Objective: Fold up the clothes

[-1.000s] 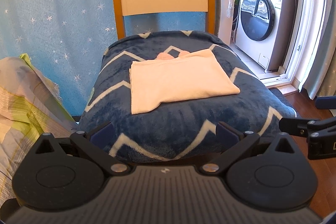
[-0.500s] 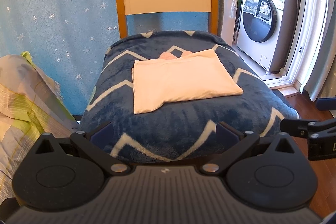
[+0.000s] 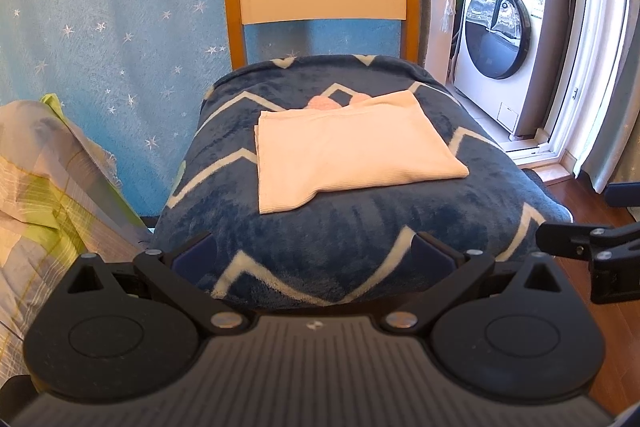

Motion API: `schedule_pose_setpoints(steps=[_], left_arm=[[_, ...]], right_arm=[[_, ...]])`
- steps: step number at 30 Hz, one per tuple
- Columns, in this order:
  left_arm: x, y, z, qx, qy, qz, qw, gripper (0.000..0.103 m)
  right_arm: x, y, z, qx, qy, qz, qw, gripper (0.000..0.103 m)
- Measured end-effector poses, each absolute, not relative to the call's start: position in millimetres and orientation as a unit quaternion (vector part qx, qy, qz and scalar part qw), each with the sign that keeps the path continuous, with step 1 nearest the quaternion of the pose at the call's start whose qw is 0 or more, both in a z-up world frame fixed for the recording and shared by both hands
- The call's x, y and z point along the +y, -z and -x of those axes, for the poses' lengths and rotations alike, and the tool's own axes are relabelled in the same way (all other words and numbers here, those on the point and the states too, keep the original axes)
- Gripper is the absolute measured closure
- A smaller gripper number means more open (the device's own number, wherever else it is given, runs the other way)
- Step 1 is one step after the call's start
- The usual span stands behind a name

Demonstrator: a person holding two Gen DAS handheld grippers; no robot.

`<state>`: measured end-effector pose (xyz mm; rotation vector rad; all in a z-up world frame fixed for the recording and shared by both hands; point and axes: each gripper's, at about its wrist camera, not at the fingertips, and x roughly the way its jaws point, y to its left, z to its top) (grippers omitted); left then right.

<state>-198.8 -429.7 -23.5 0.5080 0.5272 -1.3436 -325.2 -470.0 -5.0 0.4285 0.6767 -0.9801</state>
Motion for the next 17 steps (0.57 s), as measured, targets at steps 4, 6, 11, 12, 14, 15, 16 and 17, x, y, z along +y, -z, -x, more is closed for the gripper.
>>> schedule_pose_setpoints(steps=[4, 6, 11, 12, 14, 15, 16, 17], left_arm=[[-430.0, 23.8, 199.1, 0.238, 0.61, -0.231, 0.72, 0.001], [-430.5, 23.9, 198.9, 0.238, 0.61, -0.231, 0.719, 0.001], [-431.2, 24.1, 198.9, 0.238, 0.61, -0.231, 0.719, 0.001], [-431.3, 24.0, 199.1, 0.238, 0.61, -0.231, 0.719, 0.001], [-431.4, 24.1, 198.9, 0.237, 0.611, -0.231, 0.719, 0.001], [-431.8, 24.2, 198.9, 0.237, 0.611, -0.231, 0.72, 0.001], [-432.0, 24.3, 198.9, 0.237, 0.611, -0.231, 0.719, 0.001], [-432.7, 24.5, 198.8, 0.238, 0.611, -0.231, 0.719, 0.001]], right_arm=[[-470.5, 4.3, 324.4, 0.316, 0.459, -0.199, 0.806, 0.0], [-470.7, 4.3, 324.1, 0.317, 0.459, -0.199, 0.806, 0.0], [-471.0, 4.2, 322.8, 0.317, 0.457, -0.199, 0.807, 0.0], [-471.1, 4.2, 322.7, 0.317, 0.457, -0.199, 0.807, 0.0], [-471.3, 4.5, 322.7, 0.318, 0.457, -0.199, 0.807, 0.0], [-471.3, 4.5, 322.7, 0.318, 0.457, -0.199, 0.807, 0.0], [-471.2, 4.5, 322.8, 0.317, 0.457, -0.199, 0.807, 0.0], [-471.1, 4.5, 322.9, 0.317, 0.457, -0.199, 0.806, 0.0]])
